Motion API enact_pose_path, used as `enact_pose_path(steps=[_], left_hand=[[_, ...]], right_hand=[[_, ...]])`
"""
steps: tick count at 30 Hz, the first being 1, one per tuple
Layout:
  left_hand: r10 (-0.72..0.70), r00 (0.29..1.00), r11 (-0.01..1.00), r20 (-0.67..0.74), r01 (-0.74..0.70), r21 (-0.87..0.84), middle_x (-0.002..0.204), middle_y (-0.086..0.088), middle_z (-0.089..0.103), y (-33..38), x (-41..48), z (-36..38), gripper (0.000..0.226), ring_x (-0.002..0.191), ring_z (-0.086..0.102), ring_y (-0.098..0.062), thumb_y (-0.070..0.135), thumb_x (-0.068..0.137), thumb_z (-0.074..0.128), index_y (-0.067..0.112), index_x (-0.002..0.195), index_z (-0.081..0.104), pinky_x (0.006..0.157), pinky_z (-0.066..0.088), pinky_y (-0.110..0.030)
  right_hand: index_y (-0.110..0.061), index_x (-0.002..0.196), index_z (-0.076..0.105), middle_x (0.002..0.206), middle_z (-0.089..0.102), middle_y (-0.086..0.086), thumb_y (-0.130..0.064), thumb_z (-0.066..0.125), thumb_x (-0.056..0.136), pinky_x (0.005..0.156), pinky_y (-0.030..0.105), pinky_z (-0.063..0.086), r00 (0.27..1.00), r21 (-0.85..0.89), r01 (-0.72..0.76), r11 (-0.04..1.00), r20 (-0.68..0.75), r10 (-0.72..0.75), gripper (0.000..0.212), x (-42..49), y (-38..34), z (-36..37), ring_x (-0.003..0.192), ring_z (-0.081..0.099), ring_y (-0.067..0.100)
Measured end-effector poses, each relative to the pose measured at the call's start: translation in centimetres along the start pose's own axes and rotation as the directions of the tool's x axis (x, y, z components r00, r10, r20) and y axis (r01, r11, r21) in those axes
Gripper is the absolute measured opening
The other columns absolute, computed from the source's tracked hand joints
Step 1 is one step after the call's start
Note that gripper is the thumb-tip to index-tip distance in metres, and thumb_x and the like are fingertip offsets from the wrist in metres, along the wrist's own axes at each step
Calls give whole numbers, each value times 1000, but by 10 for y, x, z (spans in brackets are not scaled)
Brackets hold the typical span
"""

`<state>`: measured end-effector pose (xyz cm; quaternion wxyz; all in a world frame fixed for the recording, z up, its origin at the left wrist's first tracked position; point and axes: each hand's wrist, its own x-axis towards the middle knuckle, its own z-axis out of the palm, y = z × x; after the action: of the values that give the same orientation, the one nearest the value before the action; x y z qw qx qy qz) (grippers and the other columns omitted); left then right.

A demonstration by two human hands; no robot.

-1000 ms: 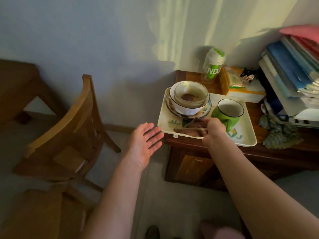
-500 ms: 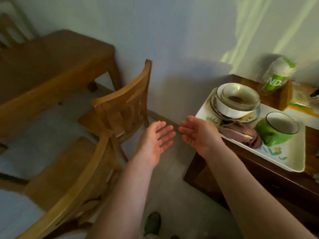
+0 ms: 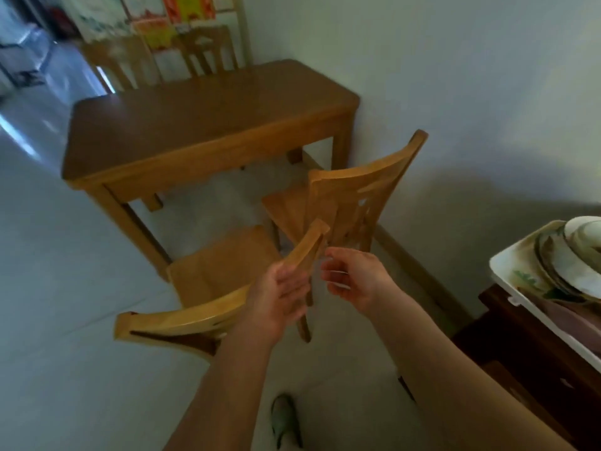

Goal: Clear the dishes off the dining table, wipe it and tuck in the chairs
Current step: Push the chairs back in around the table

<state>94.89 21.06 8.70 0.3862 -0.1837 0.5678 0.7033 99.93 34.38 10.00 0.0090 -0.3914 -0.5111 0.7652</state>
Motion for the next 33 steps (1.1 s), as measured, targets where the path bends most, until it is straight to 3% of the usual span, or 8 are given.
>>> enact_pose_path(steps=[4, 7, 10, 12, 15, 19, 25, 33], left_hand=[[1, 994, 998, -111, -8, -66, 110, 1, 69, 15, -12, -35, 36, 87, 64, -16, 38, 102, 37, 17, 118, 61, 91, 35, -38], [15, 988, 997, -155, -27, -79, 116, -3, 69, 18, -16, -62, 36, 86, 65, -19, 40, 102, 35, 16, 99, 61, 92, 35, -39], [7, 956, 998, -295, -23, -53, 95, -13, 75, 13, -18, -93, 46, 84, 67, -26, 50, 98, 44, 10, 82, 59, 77, 46, -39], [-59, 957, 998, -285, 54, -26, 89, -18, 75, 7, -20, -114, 61, 85, 69, -32, 62, 92, 47, 3, 90, 64, 74, 55, -44], [-193, 963, 978, -189, 175, -110, 105, -26, 69, -4, -22, -132, 82, 97, 66, -42, 69, 85, 51, -6, 118, 59, 77, 57, -52], [-126, 940, 926, -318, -3, -376, 105, -21, 57, 4, -8, -144, 60, 95, 60, -41, 48, 88, 64, 10, 129, 42, 84, 51, -59], [-230, 896, 873, -379, 18, -488, 125, -21, 48, 29, 26, -160, 56, 115, 52, -45, 22, 87, 70, 9, 132, 41, 76, 54, -58], [-203, 877, 902, -435, -5, -432, 123, -22, 49, 73, 77, -188, 45, 101, 56, -45, 10, 81, 67, 12, 122, 47, 55, 55, -56]], right_hand=[[-9, 87, 62, 75, 61, 7, -12, 56, 94, 58, 28, 45, 998, -33, -37, 999, 42, 39, 10, 10, 1, 33, 65, 57, 18], [-8, 85, 59, 71, 57, 7, -12, 53, 96, 55, 25, 38, 995, -89, -72, 993, 61, 77, 13, 17, 5, 52, 59, 52, 17], [-11, 75, 56, 66, 54, 6, -23, 54, 97, 55, 27, 39, 988, -195, -150, 969, -5, 152, 25, 25, 13, 61, 54, 47, 17], [-11, 76, 53, 62, 49, 7, -34, 58, 95, 53, 29, 38, 977, -209, -214, 954, -52, 208, 30, 32, 22, 63, 51, 44, 18], [-12, 90, 58, 74, 55, 10, -52, 68, 84, 55, 32, 45, 959, -174, -279, 944, -102, 265, 41, 42, 35, 66, 59, 52, 20], [-19, 114, 52, 111, 59, 17, -61, 71, 76, 70, 47, 56, 959, -139, -282, 949, -57, 277, 59, 55, 40, 77, 88, 63, 35], [-5, 124, 53, 109, 61, 21, -24, 66, 87, 55, 45, 55, 956, -160, -281, 946, -136, 261, 44, 81, 37, 98, 92, 64, 38], [-4, 119, 50, 99, 57, 20, -14, 66, 85, 64, 49, 57, 956, -151, -246, 957, -198, 215, 39, 118, 17, 141, 83, 61, 36]])
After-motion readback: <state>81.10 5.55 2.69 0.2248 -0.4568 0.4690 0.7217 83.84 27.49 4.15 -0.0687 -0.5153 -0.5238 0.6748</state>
